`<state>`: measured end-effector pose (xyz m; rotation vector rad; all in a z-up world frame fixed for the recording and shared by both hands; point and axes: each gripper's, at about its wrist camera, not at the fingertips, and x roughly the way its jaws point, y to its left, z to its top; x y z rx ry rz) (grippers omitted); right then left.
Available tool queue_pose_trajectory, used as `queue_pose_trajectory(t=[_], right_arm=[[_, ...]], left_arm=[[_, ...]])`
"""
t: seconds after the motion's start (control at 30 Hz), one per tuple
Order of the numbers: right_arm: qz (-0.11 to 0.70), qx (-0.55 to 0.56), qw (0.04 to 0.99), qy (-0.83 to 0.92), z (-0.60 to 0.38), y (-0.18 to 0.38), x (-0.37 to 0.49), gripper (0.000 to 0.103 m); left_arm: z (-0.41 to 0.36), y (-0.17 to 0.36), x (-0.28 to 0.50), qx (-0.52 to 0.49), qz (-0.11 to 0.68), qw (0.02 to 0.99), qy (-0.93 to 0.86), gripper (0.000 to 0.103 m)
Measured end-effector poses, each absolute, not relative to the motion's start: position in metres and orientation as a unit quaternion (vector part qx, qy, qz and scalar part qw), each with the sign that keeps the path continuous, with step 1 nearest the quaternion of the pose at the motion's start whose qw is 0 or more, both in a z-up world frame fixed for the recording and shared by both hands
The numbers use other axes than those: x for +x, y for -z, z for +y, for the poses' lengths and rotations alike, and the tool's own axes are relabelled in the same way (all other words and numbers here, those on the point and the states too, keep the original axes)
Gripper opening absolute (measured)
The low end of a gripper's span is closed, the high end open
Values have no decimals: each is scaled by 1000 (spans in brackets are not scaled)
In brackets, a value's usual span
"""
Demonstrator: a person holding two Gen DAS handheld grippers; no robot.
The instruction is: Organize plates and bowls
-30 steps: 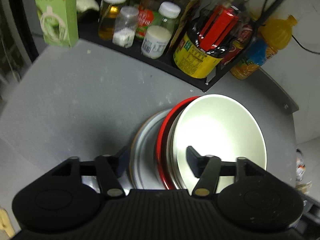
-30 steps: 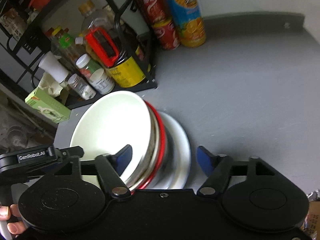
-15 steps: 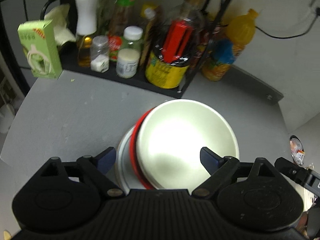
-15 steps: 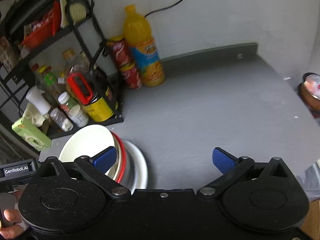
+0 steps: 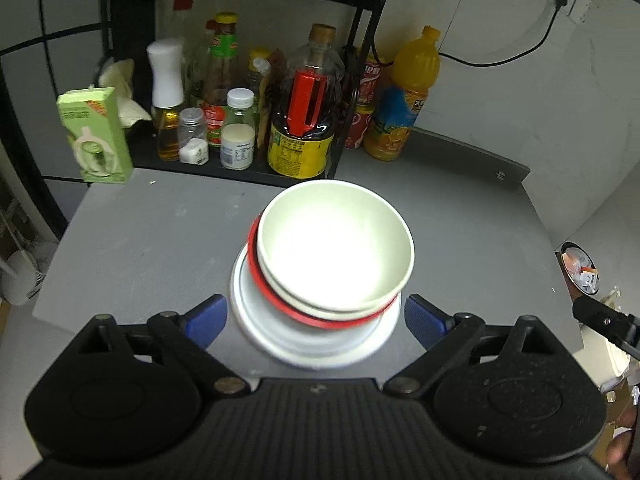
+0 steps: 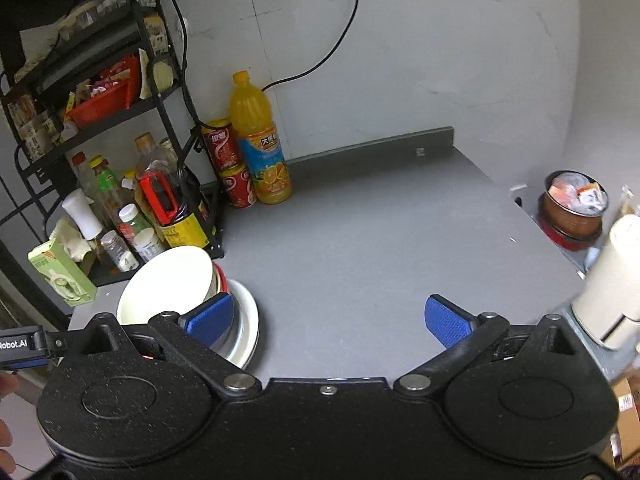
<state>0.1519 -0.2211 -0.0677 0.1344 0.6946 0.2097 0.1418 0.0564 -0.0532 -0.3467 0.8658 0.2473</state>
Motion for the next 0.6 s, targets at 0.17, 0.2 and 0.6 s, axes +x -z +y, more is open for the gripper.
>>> queue_pose_trajectory(t=[0.17, 0.2, 0.6], right_arm=[[331, 72, 935, -109, -230, 62, 116, 103], [330, 72, 935, -110, -231, 61, 109, 103], [310, 61, 943, -100, -235, 48, 54, 103]], left_arm=[[45, 41, 102, -146, 407, 896, -104, 97], [43, 39, 94, -145, 404, 897, -104, 98], [21, 25, 29, -127, 379, 913, -83, 102]])
